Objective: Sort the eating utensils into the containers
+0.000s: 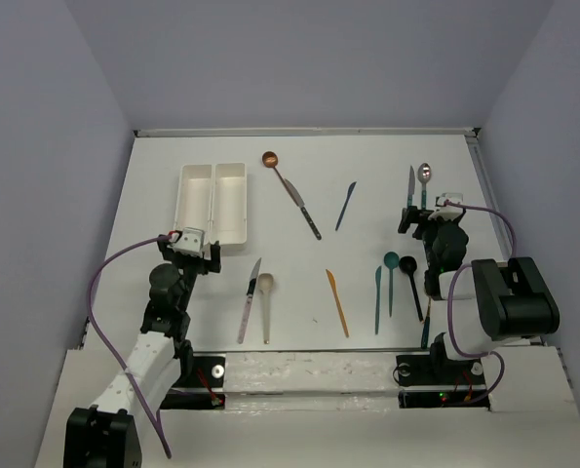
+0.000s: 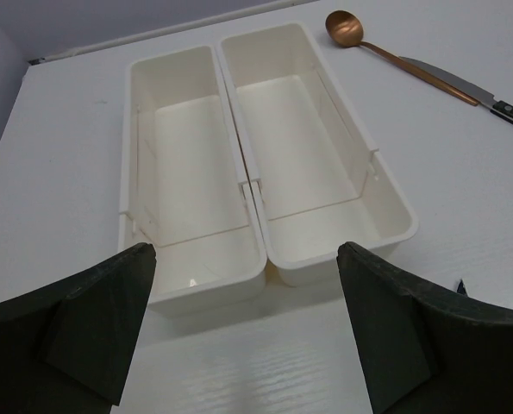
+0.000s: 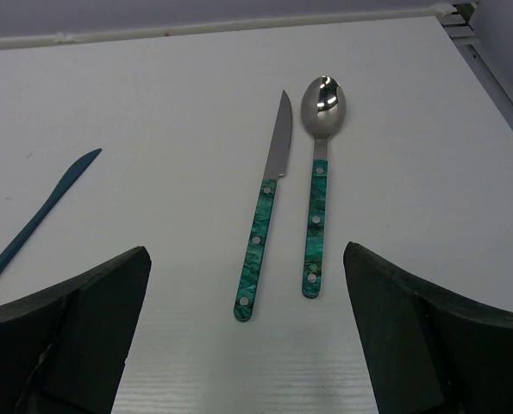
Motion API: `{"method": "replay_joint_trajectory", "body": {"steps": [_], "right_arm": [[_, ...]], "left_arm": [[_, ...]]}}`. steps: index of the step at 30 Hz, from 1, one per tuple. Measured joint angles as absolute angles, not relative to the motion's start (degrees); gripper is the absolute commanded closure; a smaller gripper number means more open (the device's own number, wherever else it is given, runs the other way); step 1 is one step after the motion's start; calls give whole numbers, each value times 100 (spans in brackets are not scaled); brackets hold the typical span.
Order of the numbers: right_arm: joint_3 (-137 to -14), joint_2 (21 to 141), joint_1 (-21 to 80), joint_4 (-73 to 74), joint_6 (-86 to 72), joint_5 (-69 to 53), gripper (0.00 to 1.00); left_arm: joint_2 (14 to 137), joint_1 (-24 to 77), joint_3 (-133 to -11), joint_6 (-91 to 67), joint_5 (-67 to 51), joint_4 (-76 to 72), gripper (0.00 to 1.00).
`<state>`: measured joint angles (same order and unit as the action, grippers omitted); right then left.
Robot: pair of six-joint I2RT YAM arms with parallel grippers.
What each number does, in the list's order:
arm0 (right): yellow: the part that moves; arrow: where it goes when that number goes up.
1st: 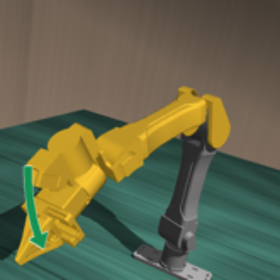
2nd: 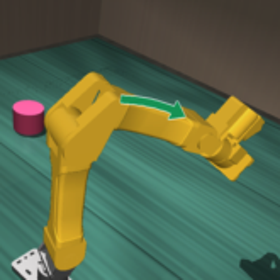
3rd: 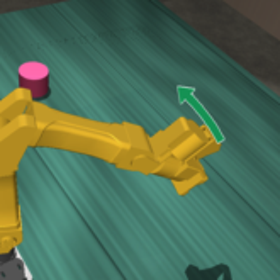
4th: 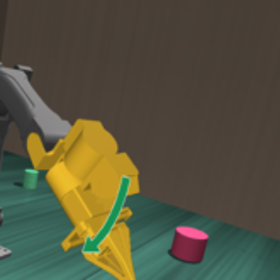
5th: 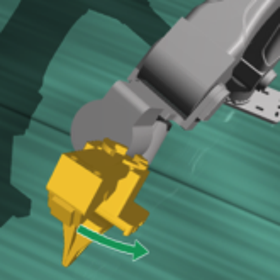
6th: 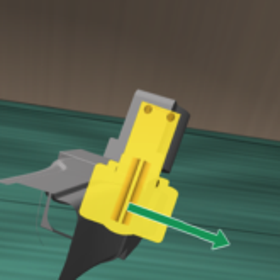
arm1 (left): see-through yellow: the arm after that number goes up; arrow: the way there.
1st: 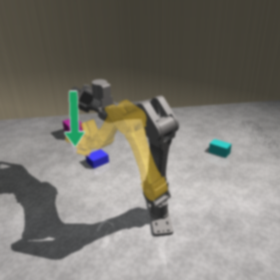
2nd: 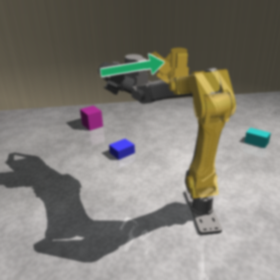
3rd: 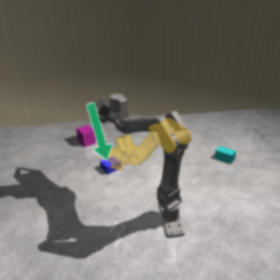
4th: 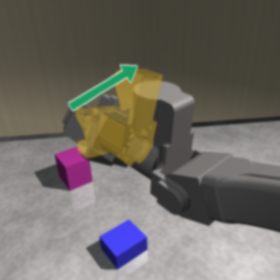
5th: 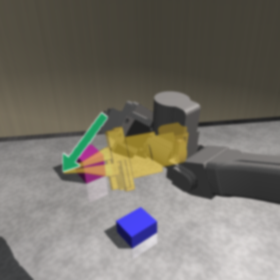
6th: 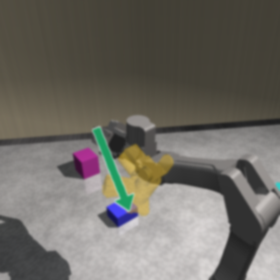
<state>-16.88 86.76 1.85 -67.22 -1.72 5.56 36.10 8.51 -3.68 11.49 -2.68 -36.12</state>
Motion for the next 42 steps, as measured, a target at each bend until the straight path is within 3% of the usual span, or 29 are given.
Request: {"method": "replay_joint_trajectory", "body": {"steps": [10, 12, 16, 17, 21, 23, 25, 35, 40, 42], "right_arm": [[-1688, 8665, 183, -6698, -169, 550, 4], [-1824, 8396, 183, -5953, -196, 539, 6], [-3256, 7830, 183, -3693, -458, 580, 12], [-3846, 7885, 183, -3186, -517, 585, 18], [-6176, 8698, 183, -1527, -681, 869, 30], [-6875, 9113, 163, -873, -735, 993, 37], [-7391, 9601, 113, -220, -753, 1109, 37], [-7614, 11041, -207, 1881, -722, 1022, 35], [-7754, 11301, -305, 2165, -692, 1022, 44], [-7870, 11406, -336, 2215, -687, 1022, 53]], "left_arm": [[3474, 867, -333, 1428, -169, -3819, 1], [3470, 867, -333, 1509, -156, -3841, 1], [3507, 867, -333, 1704, -346, -3780, 1], [3529, 867, -333, 1752, -416, -3739, 1], [3601, 867, -336, 1927, -725, -3520, 1], [3671, 867, -412, 2051, -974, -3277, 1], [3758, 867, -587, 2150, -1111, -3068, 1], [4460, 893, -3546, 2392, -829, -1426, 1], [4397, 893, -3673, 2324, -827, -1022, 1], [4397, 893, -3564, 2307, -801, -884, 1]]}}
